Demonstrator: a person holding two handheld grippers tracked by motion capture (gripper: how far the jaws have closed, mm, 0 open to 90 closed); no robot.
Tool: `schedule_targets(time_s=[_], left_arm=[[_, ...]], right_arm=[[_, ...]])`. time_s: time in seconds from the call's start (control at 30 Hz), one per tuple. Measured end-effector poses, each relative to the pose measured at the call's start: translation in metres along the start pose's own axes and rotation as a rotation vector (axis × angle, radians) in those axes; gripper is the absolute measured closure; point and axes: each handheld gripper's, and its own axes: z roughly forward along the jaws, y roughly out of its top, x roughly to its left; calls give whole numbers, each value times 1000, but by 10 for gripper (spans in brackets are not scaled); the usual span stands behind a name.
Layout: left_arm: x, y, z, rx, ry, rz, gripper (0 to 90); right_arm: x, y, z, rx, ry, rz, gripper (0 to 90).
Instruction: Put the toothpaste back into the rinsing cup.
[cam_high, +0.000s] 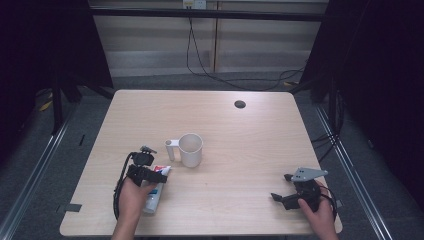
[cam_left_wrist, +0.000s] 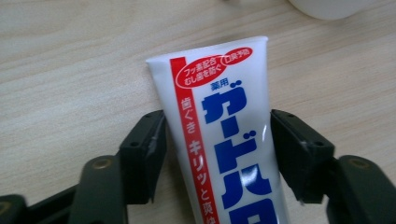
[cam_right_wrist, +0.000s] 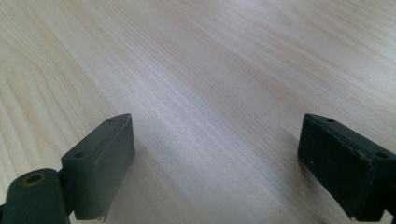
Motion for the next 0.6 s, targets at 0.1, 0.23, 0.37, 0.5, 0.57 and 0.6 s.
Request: schedule_targets(time_s=[0.1, 0.23, 0.37, 0.5, 0.57, 0.6], left_arm=[[-3, 0, -1, 9, 11, 17, 457], [-5, 0, -2, 4, 8, 29, 586], [-7, -1, -8, -23, 20, 61, 649], [-4, -4, -13, -61, -1, 57, 660], [-3, -6, -22, -114, -30, 56, 660], [-3, -6, -25, -138, -36, 58, 660]], right_arm=[[0, 0, 0, 0, 0, 0, 106], [0, 0, 0, 0, 0, 0, 106], [0, 0, 0, 0, 0, 0, 106], [0, 0, 0, 0, 0, 0, 106], [0, 0, 0, 0, 0, 0, 106], [0, 0, 0, 0, 0, 0, 106]])
